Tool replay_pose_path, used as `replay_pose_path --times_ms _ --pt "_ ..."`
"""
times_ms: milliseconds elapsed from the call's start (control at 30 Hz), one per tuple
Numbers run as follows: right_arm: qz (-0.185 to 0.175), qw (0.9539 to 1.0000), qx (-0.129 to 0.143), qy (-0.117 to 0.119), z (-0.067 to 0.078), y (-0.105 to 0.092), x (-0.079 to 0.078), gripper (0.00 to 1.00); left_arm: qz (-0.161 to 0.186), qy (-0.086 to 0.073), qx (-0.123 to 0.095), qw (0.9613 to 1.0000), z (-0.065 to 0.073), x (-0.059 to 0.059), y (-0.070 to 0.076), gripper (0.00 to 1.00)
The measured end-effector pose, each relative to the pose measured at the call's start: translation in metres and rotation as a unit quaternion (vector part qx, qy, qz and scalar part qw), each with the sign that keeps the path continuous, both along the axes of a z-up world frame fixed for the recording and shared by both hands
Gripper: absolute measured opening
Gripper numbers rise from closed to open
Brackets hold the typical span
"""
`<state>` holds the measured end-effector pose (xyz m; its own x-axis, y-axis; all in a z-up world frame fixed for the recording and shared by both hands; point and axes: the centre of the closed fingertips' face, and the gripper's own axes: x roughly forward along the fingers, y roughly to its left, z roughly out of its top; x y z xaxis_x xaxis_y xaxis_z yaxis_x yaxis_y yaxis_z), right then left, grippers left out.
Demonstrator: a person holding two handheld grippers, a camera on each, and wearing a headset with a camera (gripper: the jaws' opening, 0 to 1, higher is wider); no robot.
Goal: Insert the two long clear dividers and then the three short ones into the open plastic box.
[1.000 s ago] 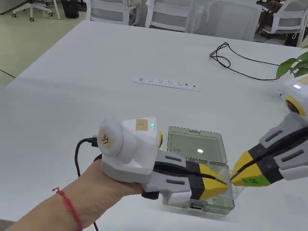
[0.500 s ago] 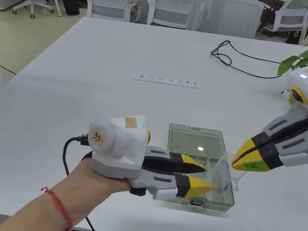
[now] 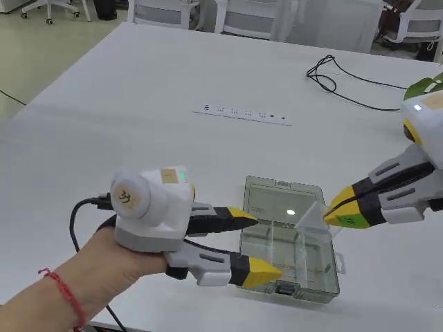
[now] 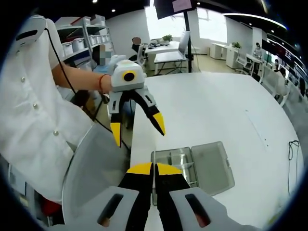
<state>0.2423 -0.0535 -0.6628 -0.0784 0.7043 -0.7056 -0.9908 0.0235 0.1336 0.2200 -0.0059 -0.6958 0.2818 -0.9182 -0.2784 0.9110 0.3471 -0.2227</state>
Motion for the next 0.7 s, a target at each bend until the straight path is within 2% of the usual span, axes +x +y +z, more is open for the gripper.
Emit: replay_pose_path --times_ms 67,200,267,367,500,700 --pt "-0.002 1.0 -0.002 -0.005 -0.006 0.002 0.004 0.03 0.006 -0.003 0.008 0.9999 -0.004 0.002 0.004 0.64" --pt "0.0 0.9999 -0.005 -0.015 -0.02 0.004 0.01 0.03 0.018 -0.009 0.006 0.9998 -0.006 0.006 0.009 0.79" --pt "-0.002 0.9999 -0.006 -0.016 -0.027 0.003 0.014 0.03 0.022 -0.013 0.008 0.9996 -0.008 0.008 0.012 0.81" --pt "-0.007 0.9998 -0.001 -0.017 -0.034 0.004 0.018 0.03 0.025 -0.009 0.014 0.9996 -0.012 0.008 0.014 0.85" --pt "-0.008 0.9999 0.0 -0.015 -0.048 0.004 0.021 0.03 0.033 -0.006 0.018 0.9993 -0.017 0.011 0.018 0.94" --pt "-0.012 0.9998 -0.005 -0.015 -0.069 0.004 0.024 0.03 0.04 -0.006 0.023 0.9989 -0.021 0.012 0.021 1.0"
